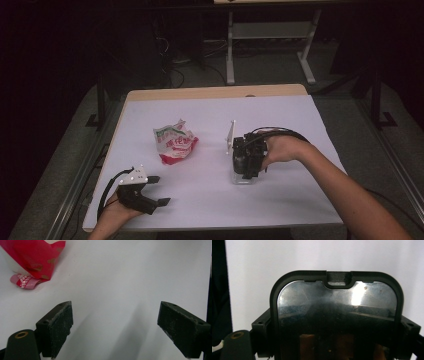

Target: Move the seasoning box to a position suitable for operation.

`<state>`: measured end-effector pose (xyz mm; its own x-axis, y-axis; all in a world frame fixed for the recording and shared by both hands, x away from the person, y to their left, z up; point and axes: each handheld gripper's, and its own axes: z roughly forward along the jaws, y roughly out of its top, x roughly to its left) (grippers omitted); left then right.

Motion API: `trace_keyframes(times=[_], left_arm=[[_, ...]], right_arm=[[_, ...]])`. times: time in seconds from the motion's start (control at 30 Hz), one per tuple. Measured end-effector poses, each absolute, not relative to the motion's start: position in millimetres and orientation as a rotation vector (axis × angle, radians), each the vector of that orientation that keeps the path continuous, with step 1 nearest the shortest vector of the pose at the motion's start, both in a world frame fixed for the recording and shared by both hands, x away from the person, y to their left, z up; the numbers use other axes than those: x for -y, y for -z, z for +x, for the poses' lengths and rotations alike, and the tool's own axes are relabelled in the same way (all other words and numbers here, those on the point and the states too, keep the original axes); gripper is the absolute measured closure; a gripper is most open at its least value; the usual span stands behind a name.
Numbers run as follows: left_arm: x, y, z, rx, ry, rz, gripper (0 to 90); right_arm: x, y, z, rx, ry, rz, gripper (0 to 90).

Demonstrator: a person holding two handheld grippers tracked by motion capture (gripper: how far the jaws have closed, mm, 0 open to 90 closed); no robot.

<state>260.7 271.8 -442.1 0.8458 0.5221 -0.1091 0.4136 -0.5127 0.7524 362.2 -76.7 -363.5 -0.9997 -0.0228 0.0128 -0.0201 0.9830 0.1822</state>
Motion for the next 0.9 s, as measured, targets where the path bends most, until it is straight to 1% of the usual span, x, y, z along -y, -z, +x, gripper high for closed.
trace_keyframes(times=[0.23, 0.6, 0.7, 0.73, 0.9], left_arm=[[-269.5, 442.0, 260.5, -0.669, -0.161, 2.189, 12.7], [-267.7, 443.2, 260.8, -0.659, -0.152, 2.201, 12.7], [-267.5, 443.7, 260.5, -0.661, -0.151, 2.202, 12.7], [-267.2, 443.7, 260.5, -0.662, -0.148, 2.201, 12.7], [-266.9, 443.8, 260.9, -0.659, -0.145, 2.202, 12.6]], right_arm=[[68.1, 373.1, 349.5, 3.101, 0.239, 0.098, 14.7], [63.7, 377.1, 342.5, 3.110, 0.213, 0.154, 14.3], [64.6, 376.5, 343.0, 3.097, 0.222, 0.147, 13.0], [66.7, 374.5, 343.9, 3.097, 0.240, 0.138, 11.3], [73.7, 367.8, 344.6, 3.108, 0.298, 0.131, 9.5]])
